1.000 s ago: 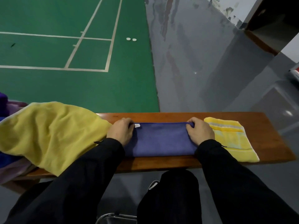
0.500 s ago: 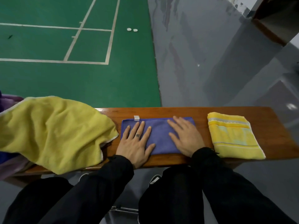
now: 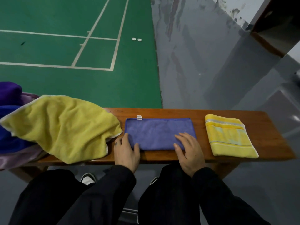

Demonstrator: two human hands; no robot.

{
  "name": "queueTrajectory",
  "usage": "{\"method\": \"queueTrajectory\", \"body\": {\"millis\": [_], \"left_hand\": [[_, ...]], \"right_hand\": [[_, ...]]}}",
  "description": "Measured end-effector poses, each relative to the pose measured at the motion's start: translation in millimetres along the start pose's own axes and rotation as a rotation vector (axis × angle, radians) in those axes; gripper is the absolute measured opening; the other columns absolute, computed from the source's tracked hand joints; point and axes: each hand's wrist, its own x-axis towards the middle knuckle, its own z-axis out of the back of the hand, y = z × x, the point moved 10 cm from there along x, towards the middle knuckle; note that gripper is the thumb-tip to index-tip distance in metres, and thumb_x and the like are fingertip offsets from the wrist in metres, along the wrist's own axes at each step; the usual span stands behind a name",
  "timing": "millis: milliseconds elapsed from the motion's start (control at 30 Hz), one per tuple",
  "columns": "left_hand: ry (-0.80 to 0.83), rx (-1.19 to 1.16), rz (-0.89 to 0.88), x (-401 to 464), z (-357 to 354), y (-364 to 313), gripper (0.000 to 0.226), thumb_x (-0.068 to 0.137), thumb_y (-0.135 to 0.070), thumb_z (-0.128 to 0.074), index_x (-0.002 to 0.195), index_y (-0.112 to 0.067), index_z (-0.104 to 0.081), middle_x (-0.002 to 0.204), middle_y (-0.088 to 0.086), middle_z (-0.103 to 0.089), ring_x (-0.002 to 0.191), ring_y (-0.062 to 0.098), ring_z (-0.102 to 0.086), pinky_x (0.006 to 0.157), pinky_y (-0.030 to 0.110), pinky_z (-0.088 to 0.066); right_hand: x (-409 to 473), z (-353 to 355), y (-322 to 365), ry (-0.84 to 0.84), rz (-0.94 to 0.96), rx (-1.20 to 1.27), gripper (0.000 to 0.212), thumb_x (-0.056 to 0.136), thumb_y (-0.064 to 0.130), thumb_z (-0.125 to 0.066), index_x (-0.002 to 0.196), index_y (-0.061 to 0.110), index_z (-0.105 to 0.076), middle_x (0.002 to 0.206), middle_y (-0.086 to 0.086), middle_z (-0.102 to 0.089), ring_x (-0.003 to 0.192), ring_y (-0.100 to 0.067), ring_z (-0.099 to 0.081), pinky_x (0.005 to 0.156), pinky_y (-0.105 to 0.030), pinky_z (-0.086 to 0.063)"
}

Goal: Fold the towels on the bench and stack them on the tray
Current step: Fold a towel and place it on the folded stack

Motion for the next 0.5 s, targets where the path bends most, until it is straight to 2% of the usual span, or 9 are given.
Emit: {"method": "queueTrajectory", "body": {"millis": [100, 200, 267, 367, 433, 500], "left_hand": [[0.004, -0.111, 0.139, 17.1, 1.0, -8.1, 0.046, 0.093, -0.016, -0.063, 0.135, -0.003, -0.052, 0.137, 0.026, -0.051, 0.127, 0.043, -0.049, 0.109, 0.043, -0.037], [0.003, -0.219, 0.241, 22.6, -4.2, -10.3, 0.057, 0.091, -0.017, -0.067, 0.142, -0.002, -0.045, 0.142, 0.023, -0.05, 0.132, 0.041, -0.047, 0.11, 0.043, -0.037], [0.001, -0.32, 0.323, 22.2, -6.9, -7.6, 0.061, 0.088, -0.019, -0.072, 0.141, -0.001, -0.047, 0.14, 0.022, -0.055, 0.129, 0.041, -0.052, 0.107, 0.042, -0.041], [0.006, -0.492, 0.371, 24.6, -6.0, -6.1, 0.046, 0.084, -0.017, -0.075, 0.126, -0.004, -0.06, 0.123, 0.017, -0.067, 0.114, 0.039, -0.063, 0.096, 0.039, -0.048], [-0.036, -0.632, 0.29, 28.4, 6.8, -12.6, 0.028, 0.077, -0.017, -0.075, 0.103, -0.011, -0.067, 0.098, 0.009, -0.072, 0.097, 0.034, -0.069, 0.081, 0.032, -0.053], [-0.098, -0.779, 0.202, 28.0, 25.2, -22.2, 0.014, 0.075, -0.011, -0.07, 0.086, -0.017, -0.065, 0.08, 0.0, -0.069, 0.077, 0.021, -0.065, 0.064, 0.023, -0.052]], "right_hand": [[-7.9, -1.7, -3.5, 0.015, -0.125, 0.118, 0.048, 0.101, 0.053, -0.043, 0.131, 0.021, -0.063, 0.133, 0.005, -0.061, 0.127, -0.013, -0.054, 0.108, -0.037, -0.046], [-5.3, -10.0, -21.0, 0.052, -0.276, 0.208, 0.052, 0.097, 0.063, -0.042, 0.125, 0.025, -0.065, 0.131, 0.009, -0.06, 0.125, -0.007, -0.052, 0.108, -0.038, -0.047], [-0.8, -11.0, -24.5, 0.076, -0.29, 0.243, 0.041, 0.099, 0.057, -0.05, 0.121, 0.026, -0.066, 0.128, 0.01, -0.06, 0.124, -0.006, -0.053, 0.108, -0.038, -0.047], [1.5, -5.7, -25.8, 0.088, -0.316, 0.303, 0.024, 0.101, 0.041, -0.058, 0.119, 0.027, -0.065, 0.123, 0.011, -0.06, 0.119, -0.005, -0.055, 0.105, -0.036, -0.048], [0.1, 7.6, -26.4, 0.013, -0.337, 0.362, 0.027, 0.1, 0.047, -0.057, 0.118, 0.027, -0.065, 0.119, 0.012, -0.061, 0.114, -0.005, -0.058, 0.099, -0.032, -0.051], [-2.9, 23.6, -27.4, -0.087, -0.36, 0.385, 0.035, 0.098, 0.059, -0.052, 0.116, 0.031, -0.064, 0.115, 0.013, -0.062, 0.11, -0.003, -0.059, 0.092, -0.029, -0.051]]}}
